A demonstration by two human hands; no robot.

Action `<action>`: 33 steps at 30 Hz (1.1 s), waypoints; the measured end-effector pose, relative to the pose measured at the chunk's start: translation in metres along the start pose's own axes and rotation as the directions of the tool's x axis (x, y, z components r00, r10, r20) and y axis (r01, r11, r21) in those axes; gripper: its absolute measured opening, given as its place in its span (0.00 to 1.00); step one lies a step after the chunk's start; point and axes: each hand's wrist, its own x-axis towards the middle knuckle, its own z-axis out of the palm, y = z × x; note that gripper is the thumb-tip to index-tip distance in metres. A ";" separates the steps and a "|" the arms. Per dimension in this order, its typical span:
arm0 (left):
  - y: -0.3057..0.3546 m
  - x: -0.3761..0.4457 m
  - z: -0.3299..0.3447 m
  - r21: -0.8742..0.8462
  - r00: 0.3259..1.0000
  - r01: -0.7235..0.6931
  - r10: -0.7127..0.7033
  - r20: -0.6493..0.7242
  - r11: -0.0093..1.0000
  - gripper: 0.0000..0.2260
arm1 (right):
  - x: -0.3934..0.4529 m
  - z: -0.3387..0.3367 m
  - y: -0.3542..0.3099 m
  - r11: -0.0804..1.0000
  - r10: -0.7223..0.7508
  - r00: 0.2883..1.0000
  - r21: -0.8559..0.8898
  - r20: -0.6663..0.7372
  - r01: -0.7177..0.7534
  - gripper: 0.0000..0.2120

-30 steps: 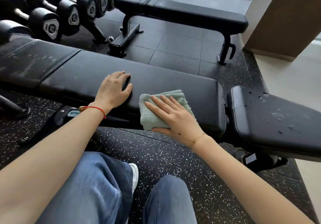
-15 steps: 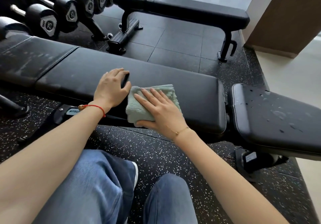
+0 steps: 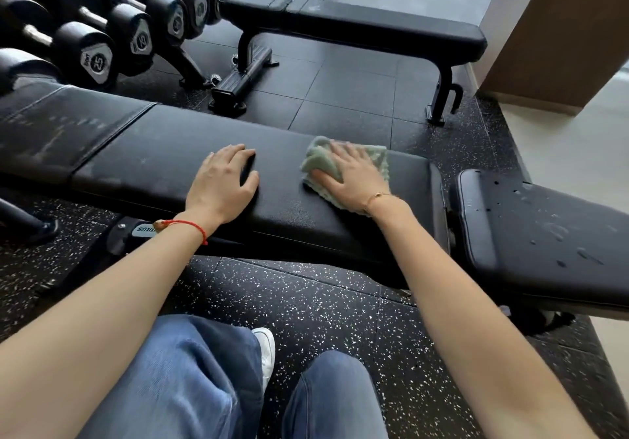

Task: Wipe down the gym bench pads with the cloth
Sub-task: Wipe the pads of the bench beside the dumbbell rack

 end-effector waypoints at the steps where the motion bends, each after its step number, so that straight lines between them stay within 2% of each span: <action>1: -0.002 0.000 0.000 -0.001 1.000 -0.005 0.005 0.000 1.000 0.27 | -0.005 0.006 -0.015 0.997 -0.070 0.997 0.016 0.011 0.070 0.31; 4: -0.004 0.000 0.001 0.005 1.000 -0.024 0.024 0.002 1.000 0.27 | -0.058 0.005 -0.018 0.961 -0.266 0.964 0.078 -0.005 0.266 0.31; 6: -0.005 0.001 0.002 0.010 0.999 -0.034 0.034 -0.006 0.999 0.27 | -0.092 -0.003 0.011 0.952 -0.290 0.957 0.104 -0.009 0.289 0.33; 10: -0.002 0.002 0.003 0.025 1.000 -0.026 0.027 -0.016 0.999 0.27 | -0.077 -0.020 0.083 0.995 -0.043 0.999 0.090 -0.016 0.044 0.37; 12: 0.000 0.002 0.002 0.023 0.999 -0.023 0.024 -0.021 0.999 0.27 | -0.030 -0.024 0.093 0.995 0.092 0.996 0.031 -0.014 -0.091 0.37; 14: 0.000 0.000 0.001 0.010 1.000 -0.020 0.020 -0.023 1.000 0.26 | 0.011 -0.021 0.081 0.989 0.140 0.990 -0.043 0.005 -0.140 0.34; 18: 0.000 0.000 0.000 0.003 1.000 -0.012 0.012 -0.028 1.000 0.26 | 0.015 0.000 0.027 0.995 -0.097 0.994 -0.016 0.040 0.098 0.33; 22: -0.001 0.000 0.000 -0.001 0.999 -0.033 0.033 -0.030 0.999 0.23 | -0.064 -0.006 0.003 0.935 -0.349 0.934 0.085 0.075 0.343 0.35; 24: -0.002 -0.001 -0.002 -0.007 0.999 -0.035 0.034 -0.029 0.999 0.24 | -0.105 -0.007 0.009 0.900 -0.435 0.898 0.007 0.063 0.435 0.35; 27: 0.002 -0.001 -0.001 0.005 0.999 -0.022 0.022 -0.031 1.000 0.24 | -0.119 -0.003 0.012 0.901 -0.421 0.907 -0.114 0.007 0.419 0.39; 33: 0.003 0.000 -0.002 -0.014 1.000 -0.011 0.011 -0.007 1.000 0.23 | -0.062 0.029 -0.068 0.940 -0.320 0.947 -0.133 -0.023 0.314 0.43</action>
